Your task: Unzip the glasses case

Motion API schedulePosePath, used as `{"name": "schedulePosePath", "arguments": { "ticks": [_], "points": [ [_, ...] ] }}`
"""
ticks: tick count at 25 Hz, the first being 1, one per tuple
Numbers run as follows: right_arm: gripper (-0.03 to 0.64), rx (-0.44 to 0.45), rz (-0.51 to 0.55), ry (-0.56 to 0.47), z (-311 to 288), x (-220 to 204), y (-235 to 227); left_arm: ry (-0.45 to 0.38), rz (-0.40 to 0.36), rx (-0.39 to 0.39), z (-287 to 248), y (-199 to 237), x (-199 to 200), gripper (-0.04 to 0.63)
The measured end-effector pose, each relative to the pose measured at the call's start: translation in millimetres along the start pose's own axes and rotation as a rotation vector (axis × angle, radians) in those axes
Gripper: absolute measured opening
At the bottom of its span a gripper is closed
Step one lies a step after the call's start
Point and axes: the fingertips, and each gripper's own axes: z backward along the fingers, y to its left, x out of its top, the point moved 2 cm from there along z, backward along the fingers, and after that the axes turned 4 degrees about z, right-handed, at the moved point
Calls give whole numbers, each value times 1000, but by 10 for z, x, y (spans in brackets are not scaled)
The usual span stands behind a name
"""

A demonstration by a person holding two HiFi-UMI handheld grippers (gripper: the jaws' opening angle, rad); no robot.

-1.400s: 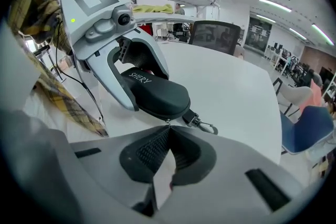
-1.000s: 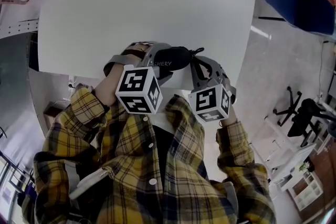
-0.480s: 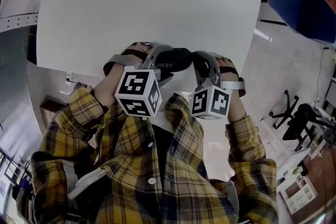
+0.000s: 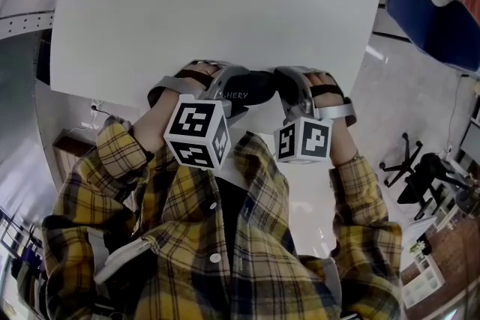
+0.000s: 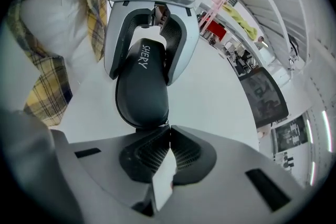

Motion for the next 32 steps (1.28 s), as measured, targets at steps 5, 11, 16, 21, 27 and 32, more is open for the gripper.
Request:
{"name": "schedulePosePath", "arguments": {
  "ticks": [5,11,16,21,27,32],
  "points": [
    [0,15,61,-15,-42,9,-31,-8,3,-7,-4,29,-1,313],
    [2,47,-4,4,-20,-30,10,-60,26,-27,-3,7,13,316],
    [46,47,-144,1,97,-82,-37,-84,44,-41,133,80,41,316],
    [51,8,-382,-24,387,-35,-244,-156,105,-16,512,154,138,316],
    [51,-121,-880,-297,1014,152,-860,-419,304,78,1229,367,669,314],
    [51,-266,-1052,-534,1625,446,-1385,-697,421,210,1965,591,1167,303]
  ]
}}
